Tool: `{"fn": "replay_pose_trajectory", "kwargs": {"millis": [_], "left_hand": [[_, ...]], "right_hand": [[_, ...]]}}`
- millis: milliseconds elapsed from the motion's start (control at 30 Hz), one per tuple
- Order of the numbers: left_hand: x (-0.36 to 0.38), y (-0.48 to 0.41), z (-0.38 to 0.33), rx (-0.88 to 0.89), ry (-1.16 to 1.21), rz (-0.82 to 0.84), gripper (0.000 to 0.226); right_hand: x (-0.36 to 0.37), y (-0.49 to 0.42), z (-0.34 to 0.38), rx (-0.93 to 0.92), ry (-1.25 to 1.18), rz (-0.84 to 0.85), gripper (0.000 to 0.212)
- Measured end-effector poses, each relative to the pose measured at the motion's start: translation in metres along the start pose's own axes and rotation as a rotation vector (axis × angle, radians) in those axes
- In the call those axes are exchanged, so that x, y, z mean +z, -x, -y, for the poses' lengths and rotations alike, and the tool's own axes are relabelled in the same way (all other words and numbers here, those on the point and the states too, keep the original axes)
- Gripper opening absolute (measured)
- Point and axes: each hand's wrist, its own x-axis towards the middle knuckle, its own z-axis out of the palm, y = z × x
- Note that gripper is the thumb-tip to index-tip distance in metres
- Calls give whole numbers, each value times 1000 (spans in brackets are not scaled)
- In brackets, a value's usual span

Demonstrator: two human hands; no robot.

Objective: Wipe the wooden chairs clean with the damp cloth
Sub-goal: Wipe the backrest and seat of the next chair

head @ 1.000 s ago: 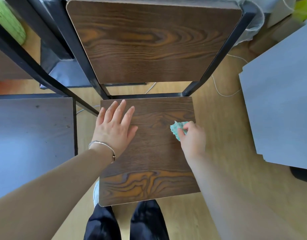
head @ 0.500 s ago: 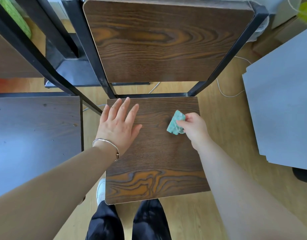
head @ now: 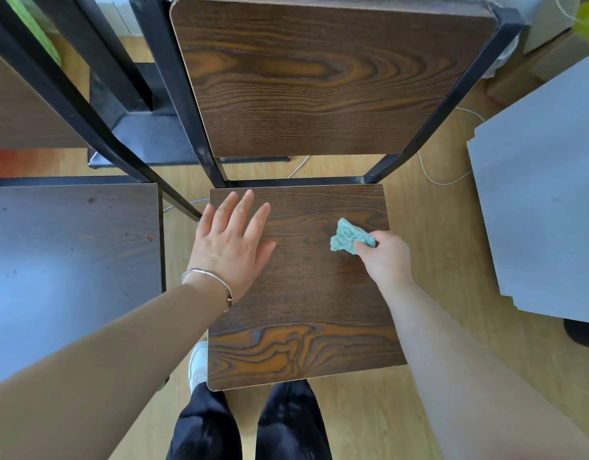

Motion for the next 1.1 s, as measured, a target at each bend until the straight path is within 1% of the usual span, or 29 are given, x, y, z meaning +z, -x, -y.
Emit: {"fn": "replay_pose_trajectory", "kwargs": {"millis": [67,133,200,267,333,367,433,467,533,600,667,767,867,1000,1100], "left_hand": [[0,-1,0,5,-2,8,64],[0,-2,-1,9,-3,12,65],[1,-2,-1,13,-3,14,64],[1,-3,-1,13,1,12,64],[2,-4,-2,12,3,14,64],[3,-5,-2,12,4,17,63],[4,-5,-3,13,9,20,63],[4,-6,-3,13,10,19,63],[4,-8,-3,12,15,15,62],[2,-11,-3,9,22,10,62],[2,-15,-1,4,25,12,62],[2,-21,1,-7,15,18,63],[4,-27,2,-26,5,36,63],[10,-34,3,-62,-11,69,63],[15,-37,4,-72,-22,90,64]], "right_hand": [[1,-2,-1,-1,-28,-52,25],[1,-1,-2,-51,33,-92,25],[1,2,-2,-140,210,-143,21],[4,3,-3,-268,407,-191,20],[8,5,-2,-358,531,-199,18],[10,6,0,-367,557,-179,18],[15,11,7,-315,560,-101,19],[16,13,11,-280,565,-73,25],[16,14,15,-237,564,-47,42],[13,10,16,-240,538,-43,48],[9,1,16,-258,504,-42,42],[2,-15,19,-304,412,-66,24],[-7,-38,29,-369,350,-111,13],[-15,-68,47,-428,356,-165,11],[-16,-87,59,-434,431,-173,13]]}}
